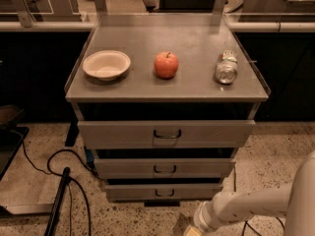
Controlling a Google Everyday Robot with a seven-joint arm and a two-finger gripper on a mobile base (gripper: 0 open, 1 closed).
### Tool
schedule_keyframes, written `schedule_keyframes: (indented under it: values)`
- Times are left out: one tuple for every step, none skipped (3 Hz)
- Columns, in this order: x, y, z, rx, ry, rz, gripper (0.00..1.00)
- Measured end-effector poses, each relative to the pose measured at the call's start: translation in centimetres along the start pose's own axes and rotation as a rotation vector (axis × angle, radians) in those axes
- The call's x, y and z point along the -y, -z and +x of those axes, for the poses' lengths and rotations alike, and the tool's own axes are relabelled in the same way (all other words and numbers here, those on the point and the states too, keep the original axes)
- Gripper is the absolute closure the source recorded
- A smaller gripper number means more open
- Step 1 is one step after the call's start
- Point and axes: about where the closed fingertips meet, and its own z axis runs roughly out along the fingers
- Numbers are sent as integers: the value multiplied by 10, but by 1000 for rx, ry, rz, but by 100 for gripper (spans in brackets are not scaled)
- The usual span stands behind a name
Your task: Open bottom drawer
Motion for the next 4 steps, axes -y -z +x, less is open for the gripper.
schedule_keyframes:
  values:
    - [31, -37, 7, 12, 3, -17, 0]
    - [35, -38, 5, 13, 2, -17, 0]
    - [41, -52, 3, 23, 4, -7, 0]
    - [56, -74, -4, 42, 21, 13, 0]
